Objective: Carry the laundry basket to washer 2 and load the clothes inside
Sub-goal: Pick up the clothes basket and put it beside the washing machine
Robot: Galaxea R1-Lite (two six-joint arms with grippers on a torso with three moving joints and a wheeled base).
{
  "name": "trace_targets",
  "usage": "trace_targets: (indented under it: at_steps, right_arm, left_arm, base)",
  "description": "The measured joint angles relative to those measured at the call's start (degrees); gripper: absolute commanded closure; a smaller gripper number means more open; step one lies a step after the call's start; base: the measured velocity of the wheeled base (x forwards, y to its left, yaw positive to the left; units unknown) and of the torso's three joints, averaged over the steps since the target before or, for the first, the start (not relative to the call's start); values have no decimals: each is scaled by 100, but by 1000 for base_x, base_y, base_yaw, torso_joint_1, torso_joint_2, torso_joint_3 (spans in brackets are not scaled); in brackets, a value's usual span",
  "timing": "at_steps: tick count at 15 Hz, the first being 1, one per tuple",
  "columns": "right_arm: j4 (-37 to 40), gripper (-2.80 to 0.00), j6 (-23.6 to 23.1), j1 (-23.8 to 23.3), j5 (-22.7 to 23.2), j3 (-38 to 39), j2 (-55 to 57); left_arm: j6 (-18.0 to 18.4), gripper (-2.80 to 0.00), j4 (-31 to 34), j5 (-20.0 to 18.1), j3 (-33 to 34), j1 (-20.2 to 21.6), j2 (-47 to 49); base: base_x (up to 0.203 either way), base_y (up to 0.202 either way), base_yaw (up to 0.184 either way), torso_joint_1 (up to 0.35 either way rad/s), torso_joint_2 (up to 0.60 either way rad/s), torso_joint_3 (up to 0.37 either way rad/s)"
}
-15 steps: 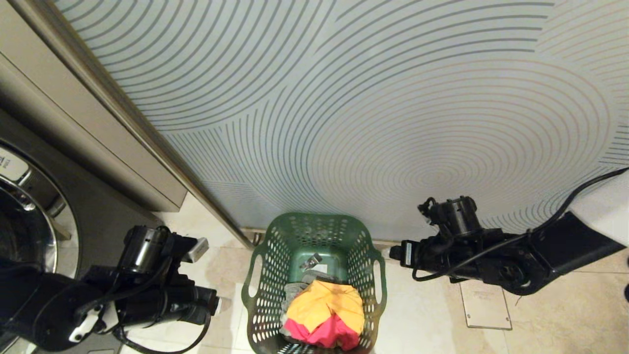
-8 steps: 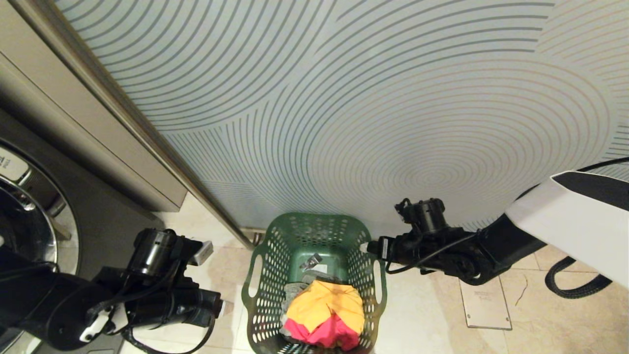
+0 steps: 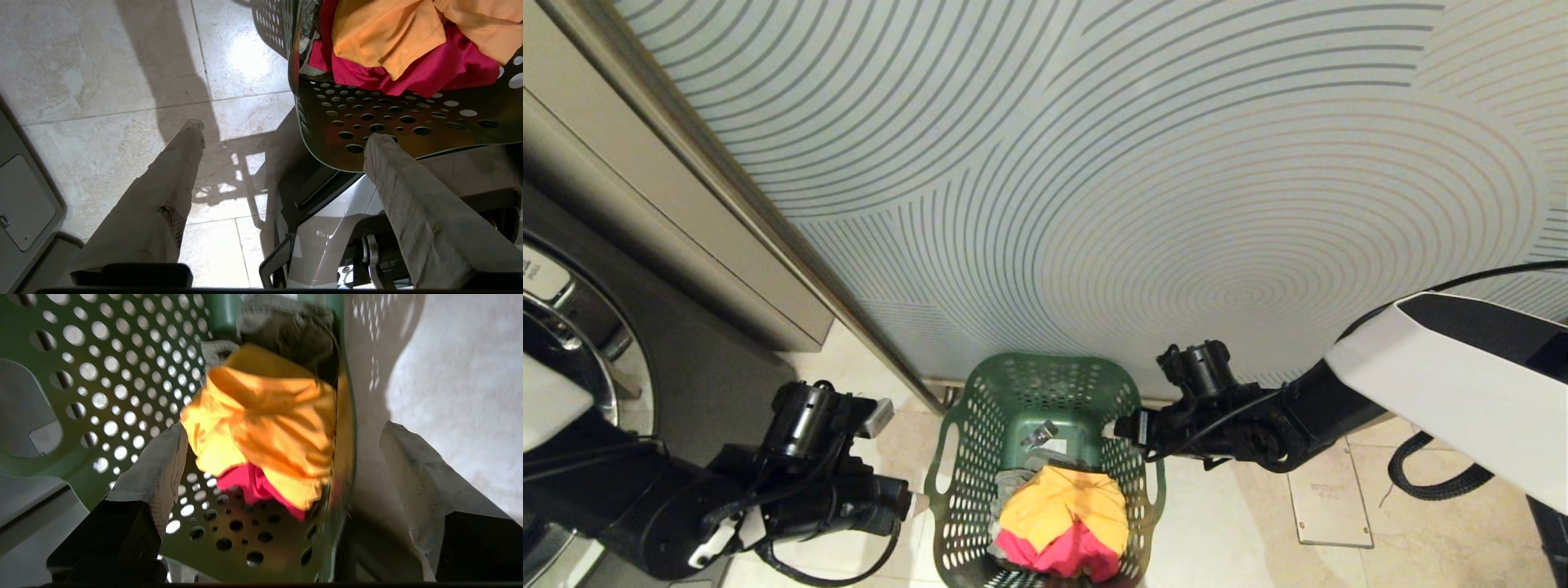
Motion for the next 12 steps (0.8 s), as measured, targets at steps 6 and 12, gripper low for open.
trace_targets:
  at_steps: [6,12]
  right_arm:
    - [83,-280,501,35,260,-39,-2]
    - [74,-280,789,88,479,-80,4]
  left_arm:
    - [-43,-280,-26,-2,-5,-126,151]
    - [-236,-280,-922,466,-26,-524,724]
  base:
    - [0,0,0,0,0,0]
    - [0,0,0,0,0,0]
